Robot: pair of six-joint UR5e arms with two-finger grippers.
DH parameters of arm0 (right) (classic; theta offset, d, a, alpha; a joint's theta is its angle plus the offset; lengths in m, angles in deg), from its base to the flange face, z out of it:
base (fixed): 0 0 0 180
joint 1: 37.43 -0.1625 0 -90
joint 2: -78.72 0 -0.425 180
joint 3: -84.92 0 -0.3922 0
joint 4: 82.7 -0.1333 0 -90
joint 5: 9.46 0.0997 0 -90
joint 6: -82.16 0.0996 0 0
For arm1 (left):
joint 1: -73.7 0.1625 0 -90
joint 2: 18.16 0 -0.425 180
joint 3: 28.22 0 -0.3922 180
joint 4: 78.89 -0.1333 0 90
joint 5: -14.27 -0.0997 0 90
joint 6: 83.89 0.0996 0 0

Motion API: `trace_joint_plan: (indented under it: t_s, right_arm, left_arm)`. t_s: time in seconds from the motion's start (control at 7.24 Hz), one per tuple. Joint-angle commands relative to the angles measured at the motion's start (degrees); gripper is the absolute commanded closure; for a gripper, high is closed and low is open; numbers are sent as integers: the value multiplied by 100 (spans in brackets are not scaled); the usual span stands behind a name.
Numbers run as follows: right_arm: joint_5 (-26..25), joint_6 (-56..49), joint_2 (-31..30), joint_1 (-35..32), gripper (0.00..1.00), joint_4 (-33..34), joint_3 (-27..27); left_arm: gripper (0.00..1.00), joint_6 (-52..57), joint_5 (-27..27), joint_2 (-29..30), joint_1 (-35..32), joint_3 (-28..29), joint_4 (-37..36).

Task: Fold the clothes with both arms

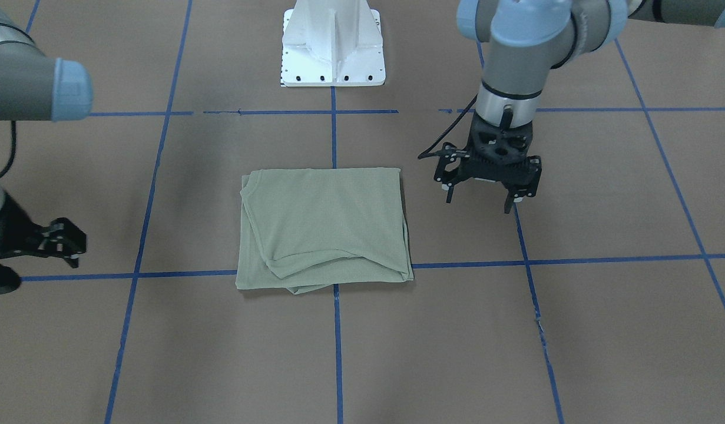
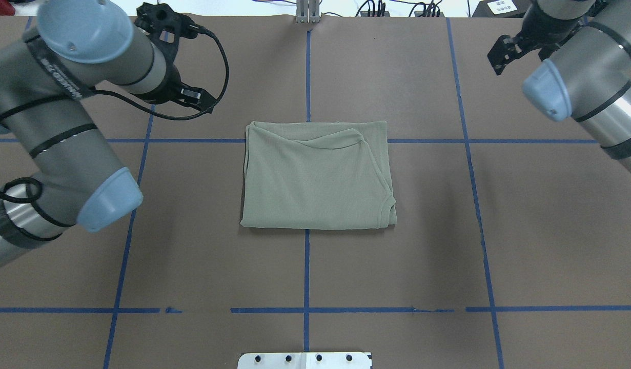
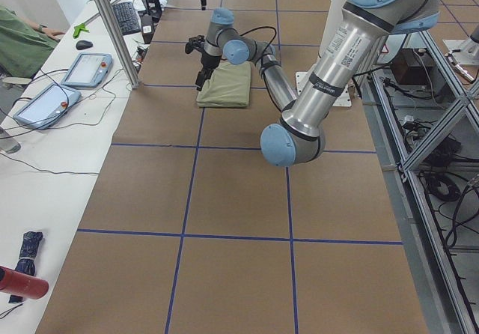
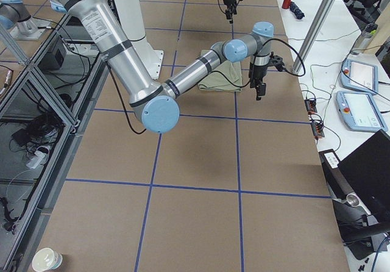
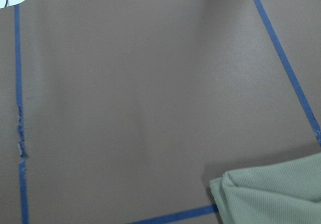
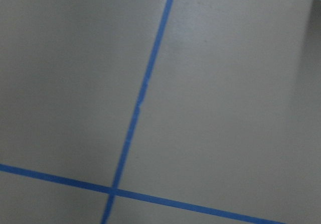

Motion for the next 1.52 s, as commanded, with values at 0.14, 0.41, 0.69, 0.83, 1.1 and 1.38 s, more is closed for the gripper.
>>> trace_joint_plan:
  t_s: [0.14, 0.41, 0.69, 0.83, 1.1, 1.38]
  right_arm:
    - [750, -2092, -1283, -1404, 0, 23, -36]
    - [823, -2510, -2363, -1943, 0, -47, -272]
    - [892, -2476, -3077, -2102, 0, -91, -405]
    - [1015, -2484, -3219, -2111, 0, -92, -580]
    - [1095, -2476, -3404, -2111, 0, -92, -687]
    - [1095, -2467, -3466, -2111, 0, -92, -678]
  left_arm:
    - [0, 2297, 1007, -1055, -1494, -579, -254]
    - [0, 3725, 1693, -1837, -2787, -535, -280]
    - [0, 3704, 2274, -3135, -3065, -248, -184]
    - [0, 3774, 2259, -3150, -3352, -158, -166]
    - [0, 4507, 2320, -3500, -3574, -17, -148]
    - [0, 5127, 2713, -4062, -4153, 256, -113]
